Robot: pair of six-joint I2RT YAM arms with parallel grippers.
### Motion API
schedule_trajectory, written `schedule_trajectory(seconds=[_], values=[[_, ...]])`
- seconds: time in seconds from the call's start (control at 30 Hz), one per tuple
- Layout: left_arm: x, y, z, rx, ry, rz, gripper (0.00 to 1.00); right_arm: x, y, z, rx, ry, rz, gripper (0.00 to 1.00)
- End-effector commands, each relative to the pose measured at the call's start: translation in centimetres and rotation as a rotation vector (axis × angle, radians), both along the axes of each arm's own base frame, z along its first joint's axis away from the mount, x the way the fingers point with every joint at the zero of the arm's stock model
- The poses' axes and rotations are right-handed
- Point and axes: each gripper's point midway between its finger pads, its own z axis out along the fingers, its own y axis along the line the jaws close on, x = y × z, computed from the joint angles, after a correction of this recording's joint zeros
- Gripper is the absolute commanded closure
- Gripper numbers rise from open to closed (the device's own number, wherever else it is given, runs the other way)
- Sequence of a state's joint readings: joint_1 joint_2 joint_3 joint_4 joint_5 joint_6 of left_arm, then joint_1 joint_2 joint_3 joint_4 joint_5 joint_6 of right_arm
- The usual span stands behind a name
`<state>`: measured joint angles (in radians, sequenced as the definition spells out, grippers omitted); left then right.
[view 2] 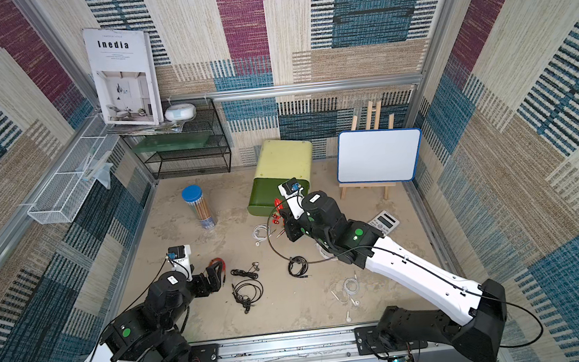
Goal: Place the wired earphones into the drawer by color
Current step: Place the wired earphones in the drawer.
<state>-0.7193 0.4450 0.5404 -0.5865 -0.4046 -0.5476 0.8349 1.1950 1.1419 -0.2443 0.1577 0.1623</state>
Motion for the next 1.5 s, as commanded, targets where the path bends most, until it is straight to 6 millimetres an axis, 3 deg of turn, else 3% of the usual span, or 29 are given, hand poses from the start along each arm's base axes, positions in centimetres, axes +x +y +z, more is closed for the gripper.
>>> schedule_trajectory(seconds=[0.0, 0.2, 0.53, 0.97, 1.3, 1.47], values=[[0.0, 0.5, -0.1, 0.009, -0.005, 0.020, 0.01, 2.3, -0.8, 2.0, -0.043, -0.132, -0.034, 1.00], [0.1, 1.2, -0.1, 0.022, -0.009, 0.061, 0.01, 6.2, -1.8, 2.7, -0.085, -0.219, -0.046, 1.00], [0.2, 1.9, -0.1, 0.055, -0.015, 0.088, 0.01, 10.1, -1.8, 1.5, -0.170, -0.265, -0.001, 1.00], [0.1, 2.4, -0.4, 0.079, -0.008, 0.102, 0.01, 12.6, -0.5, -2.3, -0.249, -0.201, 0.073, 1.00], [0.1, 2.6, -0.9, 0.101, 0.002, 0.110, 0.01, 13.0, 0.3, -4.6, -0.252, -0.138, 0.099, 1.00], [0.3, 2.7, -1.0, 0.114, 0.010, 0.121, 0.01, 12.9, 0.1, -4.7, -0.251, -0.124, 0.091, 0.87]])
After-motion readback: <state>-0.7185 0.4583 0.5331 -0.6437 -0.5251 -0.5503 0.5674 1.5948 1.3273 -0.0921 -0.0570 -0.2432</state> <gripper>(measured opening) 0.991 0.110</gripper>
